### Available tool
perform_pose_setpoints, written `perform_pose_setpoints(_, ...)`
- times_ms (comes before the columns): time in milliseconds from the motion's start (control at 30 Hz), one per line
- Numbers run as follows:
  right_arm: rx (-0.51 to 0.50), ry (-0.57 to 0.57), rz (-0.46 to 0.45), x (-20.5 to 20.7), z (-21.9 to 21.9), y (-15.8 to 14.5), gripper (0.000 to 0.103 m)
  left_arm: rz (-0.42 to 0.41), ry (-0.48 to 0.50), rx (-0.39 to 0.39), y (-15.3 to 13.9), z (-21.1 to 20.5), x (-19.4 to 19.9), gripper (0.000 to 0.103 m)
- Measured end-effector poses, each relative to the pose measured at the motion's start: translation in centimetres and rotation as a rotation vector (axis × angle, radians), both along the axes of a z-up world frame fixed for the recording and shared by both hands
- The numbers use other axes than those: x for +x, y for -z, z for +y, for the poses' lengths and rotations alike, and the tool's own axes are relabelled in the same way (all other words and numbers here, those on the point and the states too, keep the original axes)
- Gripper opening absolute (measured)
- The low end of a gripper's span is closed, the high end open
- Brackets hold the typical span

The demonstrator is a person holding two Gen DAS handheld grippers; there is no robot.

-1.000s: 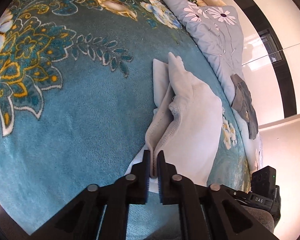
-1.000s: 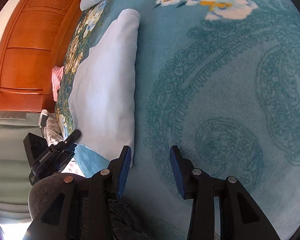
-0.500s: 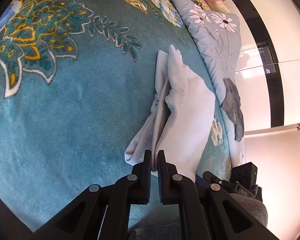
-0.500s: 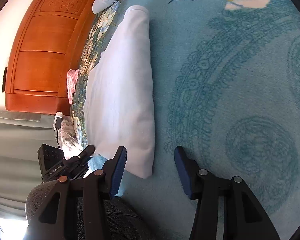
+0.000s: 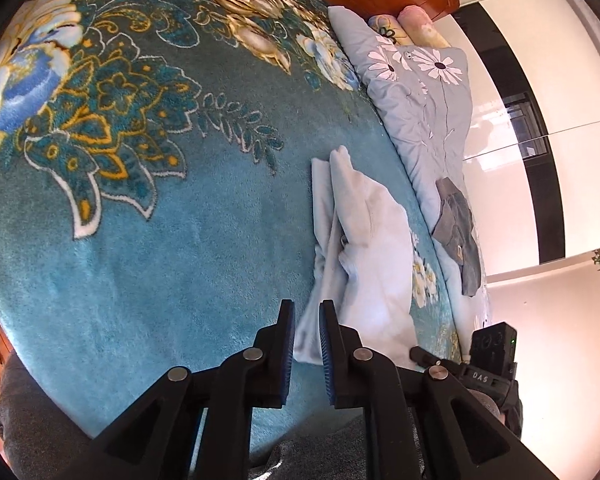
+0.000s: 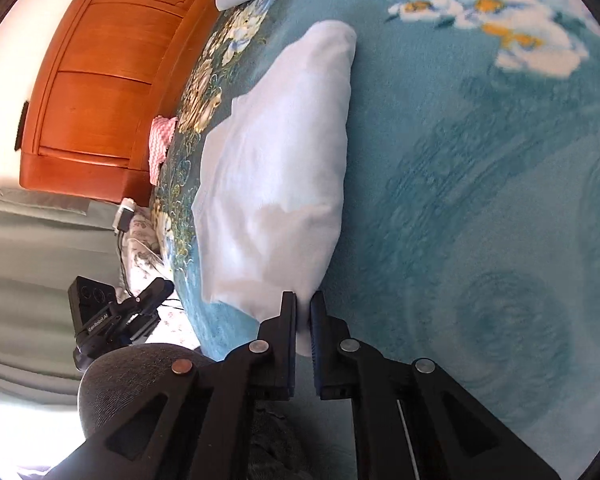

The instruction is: Fold clothes

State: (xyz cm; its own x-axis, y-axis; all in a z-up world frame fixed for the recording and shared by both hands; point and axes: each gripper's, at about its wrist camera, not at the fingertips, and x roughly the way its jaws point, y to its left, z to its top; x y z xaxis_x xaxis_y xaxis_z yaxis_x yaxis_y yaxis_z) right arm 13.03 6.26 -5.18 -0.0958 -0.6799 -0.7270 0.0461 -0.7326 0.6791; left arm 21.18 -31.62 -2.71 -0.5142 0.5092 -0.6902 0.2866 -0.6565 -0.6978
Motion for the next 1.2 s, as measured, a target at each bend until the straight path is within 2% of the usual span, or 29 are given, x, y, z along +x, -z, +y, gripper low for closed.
perform_pose_setpoints(67,0.046,0.032,0.01,-1.7,2.5,-0.8,0.005,-0.006,0.019,0.002,0.2,0.6,-0.9,0.023)
perform_pose_setpoints(233,0.16,0.114,0.033,-6.1,8.7,-2.9,0.001,-0.023,0.075,0.021,1.1,3.1,-3.7,0.026)
perform_pose_setpoints(333,0.209,0.161,0.041,-8.2,12.0,-3.8,0.003,-0.04,0.117,0.001,1.4,4.4,-6.2,0.035)
perform_pose_setpoints(400,0.167,0.181,0.048,-7.3,12.5,-3.7,0.003,-0.045,0.12,-0.007,1.7,4.6,-7.8,0.043)
perform_pose_setpoints(467,0.134,0.201,0.06,-5.7,12.7,-3.3,0.003,-0.057,0.116,-0.007,2.1,4.7,-9.2,0.056)
perform_pose_setpoints(533,0.08,0.242,0.051,-3.6,12.7,-2.2,0.006,-0.077,0.114,0.027,3.0,4.9,-10.2,0.06)
perform_pose_setpoints(600,-0.005,0.293,0.018,-1.4,12.1,-0.6,0.025,-0.104,0.124,0.045,4.0,5.3,-11.3,0.062)
perform_pose_setpoints(633,-0.037,0.312,0.006,-0.5,11.7,0.1,0.041,-0.127,0.13,0.035,4.5,5.5,-11.8,0.062)
perform_pose_setpoints(667,-0.063,0.329,-0.005,0.3,11.4,0.8,0.045,-0.146,0.136,0.017,4.9,5.8,-12.1,0.062)
perform_pose_setpoints(800,-0.156,0.391,-0.042,2.7,9.8,3.3,0.045,-0.138,0.111,0.019,5.1,6.1,-12.4,0.066)
perform_pose_setpoints(900,-0.186,0.428,-0.041,2.4,8.8,4.1,0.046,-0.138,0.113,0.011,5.1,6.5,-13.0,0.067)
perform_pose_setpoints(1000,-0.209,0.466,-0.043,2.0,7.8,4.8,0.046,-0.133,0.142,0.035,5.1,7.4,-13.9,0.067)
perform_pose_setpoints(1100,-0.21,0.499,-0.041,1.8,7.4,4.9,0.046,-0.136,0.153,0.05,5.3,8.1,-14.6,0.066)
perform_pose_setpoints(1200,-0.236,0.549,-0.048,2.2,7.5,5.2,0.045,-0.151,0.123,0.048,5.5,8.2,-14.8,0.061)
